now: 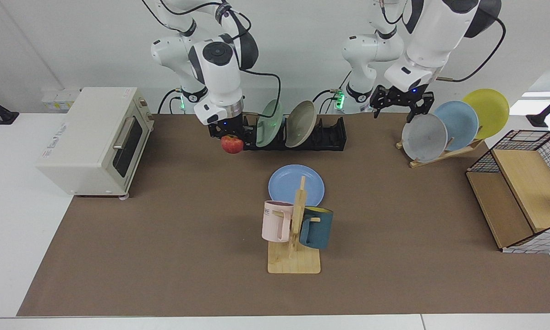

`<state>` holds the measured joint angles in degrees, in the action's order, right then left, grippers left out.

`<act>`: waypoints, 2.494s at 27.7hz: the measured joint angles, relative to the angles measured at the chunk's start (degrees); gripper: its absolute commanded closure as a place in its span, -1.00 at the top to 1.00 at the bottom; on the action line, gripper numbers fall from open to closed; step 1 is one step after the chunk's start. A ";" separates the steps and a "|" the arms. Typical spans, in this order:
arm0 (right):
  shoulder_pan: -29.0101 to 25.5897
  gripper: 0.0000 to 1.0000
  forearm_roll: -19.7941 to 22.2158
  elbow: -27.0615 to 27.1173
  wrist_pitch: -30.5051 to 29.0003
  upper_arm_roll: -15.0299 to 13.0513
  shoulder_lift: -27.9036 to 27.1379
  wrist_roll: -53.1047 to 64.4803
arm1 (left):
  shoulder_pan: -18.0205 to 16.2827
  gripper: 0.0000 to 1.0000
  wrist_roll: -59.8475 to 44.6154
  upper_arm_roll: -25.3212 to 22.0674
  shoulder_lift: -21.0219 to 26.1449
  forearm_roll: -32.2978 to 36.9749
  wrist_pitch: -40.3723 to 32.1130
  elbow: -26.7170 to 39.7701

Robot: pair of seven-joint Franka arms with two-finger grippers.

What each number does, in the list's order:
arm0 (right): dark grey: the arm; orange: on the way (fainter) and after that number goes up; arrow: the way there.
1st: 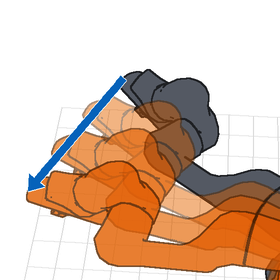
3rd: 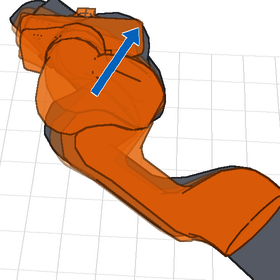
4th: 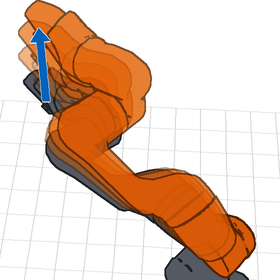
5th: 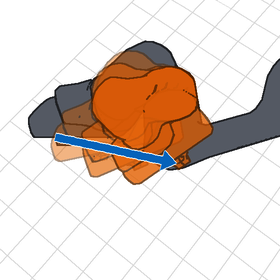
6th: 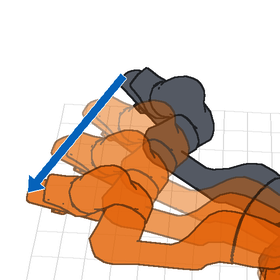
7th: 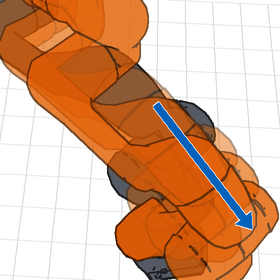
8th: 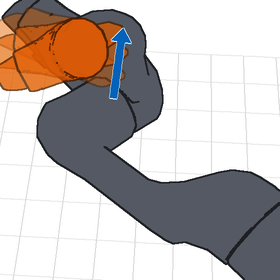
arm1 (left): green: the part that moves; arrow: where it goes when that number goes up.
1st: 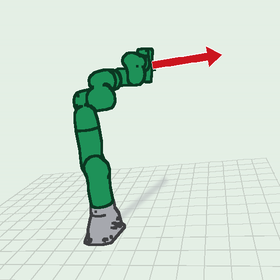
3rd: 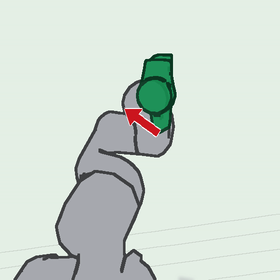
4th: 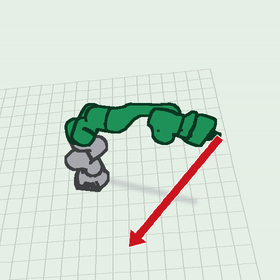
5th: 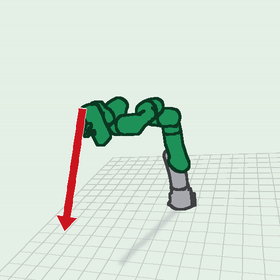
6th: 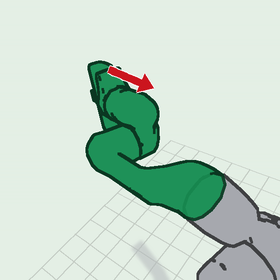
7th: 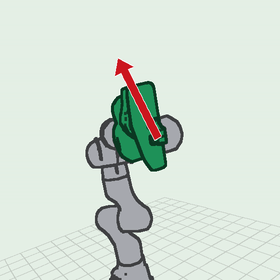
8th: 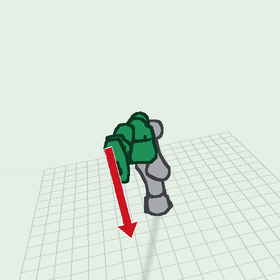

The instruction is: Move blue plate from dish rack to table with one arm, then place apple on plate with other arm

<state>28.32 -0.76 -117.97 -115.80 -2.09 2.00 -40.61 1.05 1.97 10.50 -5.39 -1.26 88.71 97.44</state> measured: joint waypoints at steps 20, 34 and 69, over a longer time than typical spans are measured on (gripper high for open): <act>8.86 -0.97 -0.35 12.88 -0.19 0.12 -13.28 -18.24 | 0.00 0.99 -0.01 -1.27 5.14 2.61 -3.45 -9.38; 12.23 -0.96 -1.15 20.43 -5.00 0.14 -24.13 -24.17 | -0.47 1.00 -0.01 -2.01 6.20 1.06 -3.80 -11.52; 13.99 1.00 -5.89 23.76 -11.36 -0.05 -33.05 -25.13 | -2.29 1.00 -0.09 -2.50 6.17 1.05 -4.22 -11.63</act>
<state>42.31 -6.64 -94.22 -127.16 -2.14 -31.05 -65.75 -1.25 1.88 8.00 0.77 -0.21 84.49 85.81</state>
